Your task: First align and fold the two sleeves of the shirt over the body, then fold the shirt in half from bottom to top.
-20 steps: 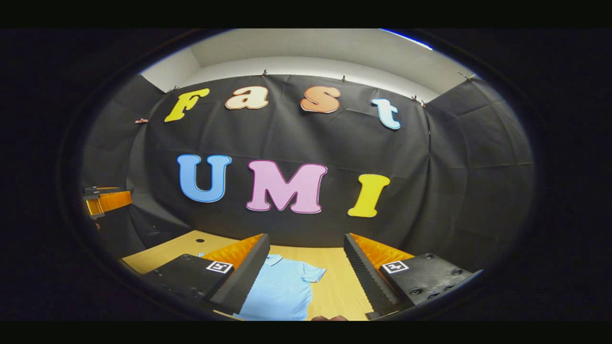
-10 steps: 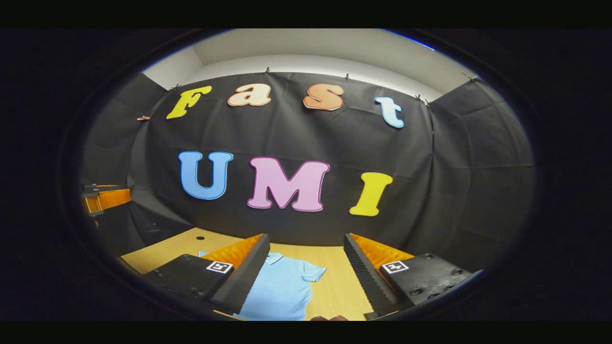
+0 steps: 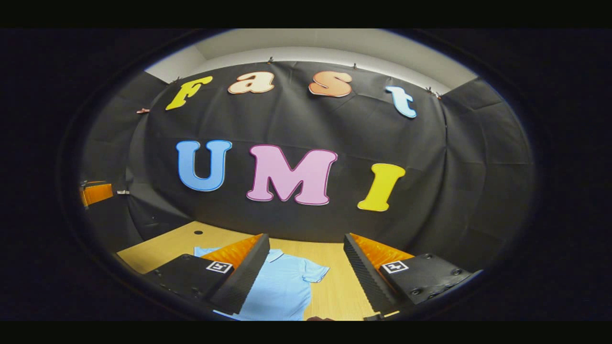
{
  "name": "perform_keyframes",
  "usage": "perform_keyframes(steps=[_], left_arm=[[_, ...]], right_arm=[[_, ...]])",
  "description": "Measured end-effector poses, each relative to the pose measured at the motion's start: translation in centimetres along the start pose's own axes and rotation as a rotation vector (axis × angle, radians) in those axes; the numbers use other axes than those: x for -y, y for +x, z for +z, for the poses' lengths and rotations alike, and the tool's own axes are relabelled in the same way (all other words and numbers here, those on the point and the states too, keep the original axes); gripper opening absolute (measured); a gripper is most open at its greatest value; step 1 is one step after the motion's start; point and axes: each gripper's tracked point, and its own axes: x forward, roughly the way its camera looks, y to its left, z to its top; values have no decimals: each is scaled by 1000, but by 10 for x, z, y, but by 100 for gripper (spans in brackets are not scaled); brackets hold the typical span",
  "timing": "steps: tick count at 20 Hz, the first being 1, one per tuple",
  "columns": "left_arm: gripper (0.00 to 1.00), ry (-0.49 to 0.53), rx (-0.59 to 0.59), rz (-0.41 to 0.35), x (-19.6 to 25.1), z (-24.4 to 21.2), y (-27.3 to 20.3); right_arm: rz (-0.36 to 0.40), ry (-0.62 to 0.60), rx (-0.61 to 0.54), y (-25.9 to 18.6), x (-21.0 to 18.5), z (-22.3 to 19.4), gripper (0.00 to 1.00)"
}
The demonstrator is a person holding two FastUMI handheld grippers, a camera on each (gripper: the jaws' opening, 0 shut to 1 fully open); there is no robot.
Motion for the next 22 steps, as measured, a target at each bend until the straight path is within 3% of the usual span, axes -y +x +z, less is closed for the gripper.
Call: perform_keyframes(steps=[4,7,15,22], left_arm=[[97,-1,-27,12,6,-10,28],[97,2,-38,45,11,-13,53],[97,31,-104,86,45,-35,130],[97,62,-184,87,78,-60,172]], right_arm=[[42,-25,-23,53,5,-16,96],[99,-27,-92,104,8,-51,97],[169,38,-342,244,41,-191,97],[182,118,-587,305,68,-342,96]])
